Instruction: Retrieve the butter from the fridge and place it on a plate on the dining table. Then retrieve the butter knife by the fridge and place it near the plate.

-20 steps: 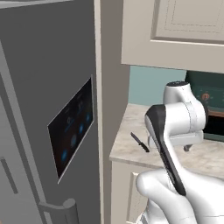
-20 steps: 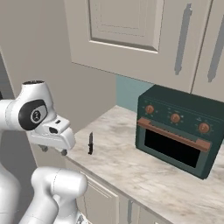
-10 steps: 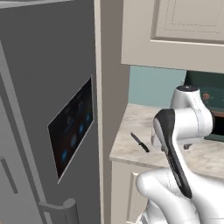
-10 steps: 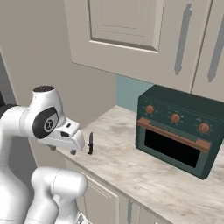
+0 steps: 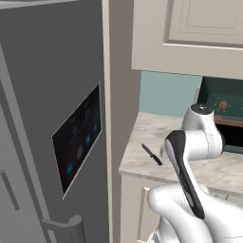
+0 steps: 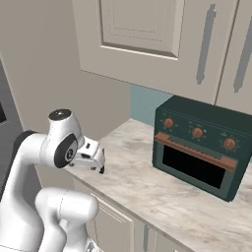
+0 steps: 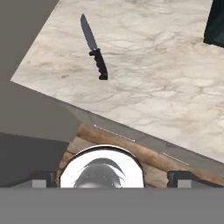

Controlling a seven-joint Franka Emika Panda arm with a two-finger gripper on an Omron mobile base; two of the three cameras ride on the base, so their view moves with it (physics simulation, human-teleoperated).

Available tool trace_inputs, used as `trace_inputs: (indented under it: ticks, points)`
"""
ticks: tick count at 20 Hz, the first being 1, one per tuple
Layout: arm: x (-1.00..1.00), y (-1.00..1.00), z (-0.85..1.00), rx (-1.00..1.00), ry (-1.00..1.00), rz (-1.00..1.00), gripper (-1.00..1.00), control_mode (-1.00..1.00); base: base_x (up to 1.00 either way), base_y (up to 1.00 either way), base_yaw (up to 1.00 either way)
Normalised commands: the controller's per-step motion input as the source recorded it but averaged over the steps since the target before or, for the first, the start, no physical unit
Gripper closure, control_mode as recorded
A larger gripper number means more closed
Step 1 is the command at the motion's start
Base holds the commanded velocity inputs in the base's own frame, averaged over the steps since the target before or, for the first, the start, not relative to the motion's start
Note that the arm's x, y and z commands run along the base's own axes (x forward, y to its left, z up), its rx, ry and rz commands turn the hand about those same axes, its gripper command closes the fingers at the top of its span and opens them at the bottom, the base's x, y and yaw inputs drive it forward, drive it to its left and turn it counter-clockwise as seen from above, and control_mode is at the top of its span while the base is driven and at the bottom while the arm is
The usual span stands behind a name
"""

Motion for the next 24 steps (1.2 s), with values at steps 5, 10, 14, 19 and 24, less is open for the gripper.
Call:
trace_inputs:
  ticks: [5, 10, 14, 19, 24]
  points:
    - [0.7, 0.0, -0.23, 0.0, -0.02, 0.04, -1.0, -1.0, 0.0, 0.0, 0.0]
    - [0.66, 0.0, -0.21, 0.0, 0.0, 0.04, -1.0, -1.0, 0.0, 0.0, 0.0]
    - [0.6, 0.0, -0.25, 0.0, 0.0, 0.05, -1.0, -1.0, 0.0, 0.0, 0.0]
    - [0.56, 0.0, -0.3, 0.0, 0.02, 0.07, -1.0, -1.0, 0.0, 0.0, 0.0]
    - [0.44, 0.0, -0.34, 0.0, 0.08, 0.07, -1.0, -1.0, 0.0, 0.0, 0.0]
